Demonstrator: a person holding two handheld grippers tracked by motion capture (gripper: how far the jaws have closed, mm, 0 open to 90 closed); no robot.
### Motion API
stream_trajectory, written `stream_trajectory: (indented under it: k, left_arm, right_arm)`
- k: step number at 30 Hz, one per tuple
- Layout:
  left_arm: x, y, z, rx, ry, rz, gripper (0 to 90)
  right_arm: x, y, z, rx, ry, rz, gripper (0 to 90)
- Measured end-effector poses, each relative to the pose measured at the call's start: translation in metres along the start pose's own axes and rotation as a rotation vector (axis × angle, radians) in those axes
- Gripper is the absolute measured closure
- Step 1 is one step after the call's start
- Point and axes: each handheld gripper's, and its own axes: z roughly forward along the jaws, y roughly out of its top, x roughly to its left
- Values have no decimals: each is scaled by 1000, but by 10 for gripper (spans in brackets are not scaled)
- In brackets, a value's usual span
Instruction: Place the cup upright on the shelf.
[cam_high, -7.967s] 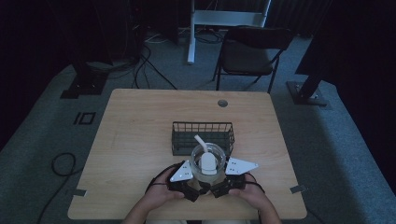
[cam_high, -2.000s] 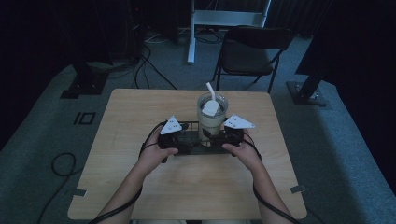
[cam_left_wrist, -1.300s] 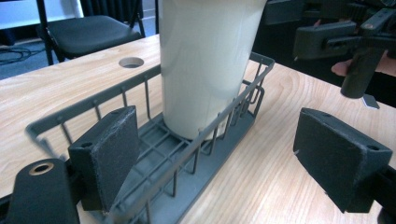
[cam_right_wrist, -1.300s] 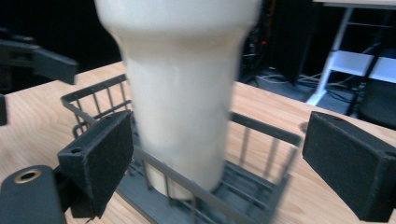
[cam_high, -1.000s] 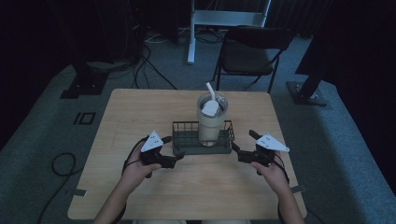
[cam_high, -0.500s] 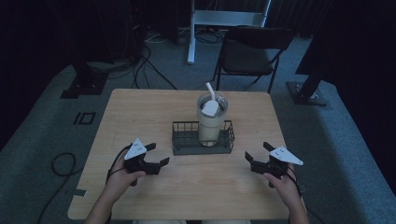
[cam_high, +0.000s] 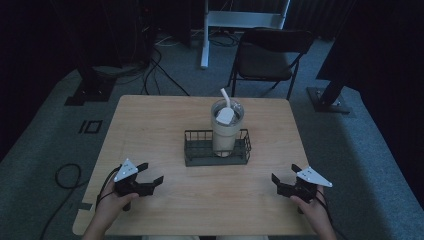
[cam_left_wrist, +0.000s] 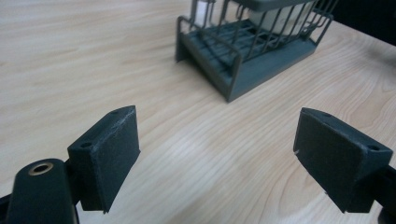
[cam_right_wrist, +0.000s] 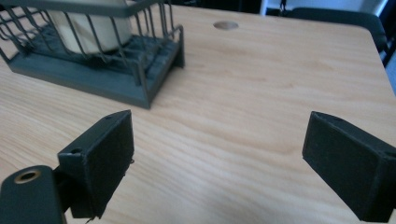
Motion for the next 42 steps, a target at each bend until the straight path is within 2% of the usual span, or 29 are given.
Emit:
stream_trajectory:
  k: [7,12,14,16,17,18,20,27,29,32,35,36,42]
  left_arm:
    - [12,-12,-22,10,71,-59,148]
    - [24,-25,-39,22,163,-131,148]
    - [28,-29,-44,30,194,-144,148]
    - [30,-32,-46,43,209,-149,148]
    - [35,-37,-51,74,234,-164,148]
    - [37,-39,-53,86,242,-165,148]
    - [40,-43,-55,103,274,-175,148]
    - [50,-55,-62,175,339,-233,148]
    - [52,-56,-63,176,360,-236,148]
    - [55,-57,-64,189,382,-268,148]
    - [57,-56,-64,197,395,-266,148]
    - [57,-56,-63,209,406,-250,148]
    - [55,-55,-61,225,409,-223,140]
  right_arm:
    - [-5,-9,-2,42,-53,33,88]
    - [-8,-12,-2,60,-85,63,88]
    - [-9,-13,-2,80,-102,73,88]
    - [-10,-13,-2,86,-112,82,88]
    - [-11,-14,-2,91,-123,86,88]
    - [-13,-15,-1,105,-146,95,88]
    - [-15,-17,0,118,-163,105,88]
    - [-16,-21,3,174,-203,133,88]
    - [-17,-22,4,190,-216,129,88]
    - [-16,-23,6,209,-226,130,88]
    - [-17,-23,7,227,-233,132,88]
    - [-17,-22,8,235,-231,140,88]
    - [-17,-22,11,279,-234,143,88]
